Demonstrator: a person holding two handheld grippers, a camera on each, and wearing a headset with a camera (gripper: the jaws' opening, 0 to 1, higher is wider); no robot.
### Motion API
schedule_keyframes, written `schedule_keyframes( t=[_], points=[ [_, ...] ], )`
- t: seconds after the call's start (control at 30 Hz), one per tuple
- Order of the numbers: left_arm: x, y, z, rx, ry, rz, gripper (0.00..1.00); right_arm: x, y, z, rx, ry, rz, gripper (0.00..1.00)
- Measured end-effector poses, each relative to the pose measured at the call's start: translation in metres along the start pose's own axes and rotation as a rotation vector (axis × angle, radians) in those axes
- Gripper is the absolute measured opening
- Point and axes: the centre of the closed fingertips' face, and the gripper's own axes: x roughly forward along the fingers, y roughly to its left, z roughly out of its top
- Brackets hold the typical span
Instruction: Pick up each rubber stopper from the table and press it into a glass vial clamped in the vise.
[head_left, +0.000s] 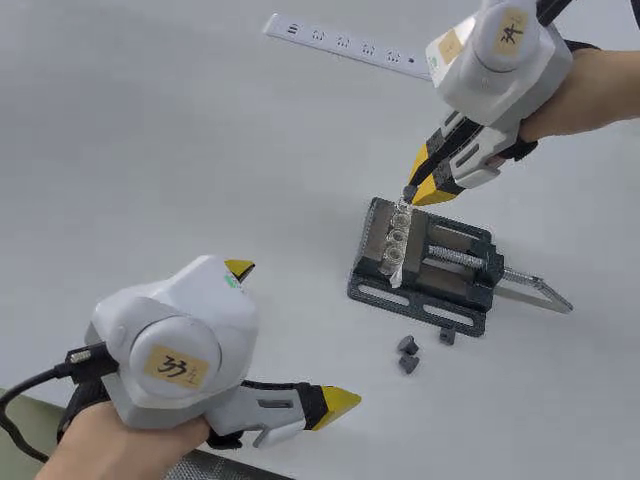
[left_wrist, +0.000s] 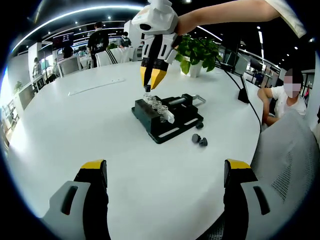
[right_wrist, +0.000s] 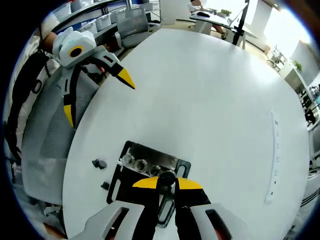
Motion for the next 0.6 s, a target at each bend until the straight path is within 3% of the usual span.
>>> schedule_keyframes(
  t=[0.6],
  points=[
    [0.0037,-0.0012,-0.002,-0.009,0.008,-0.008,0.97,0.0064,-0.0025,-0.0052,-0.022,0.022,-0.001,0.06]
  ],
)
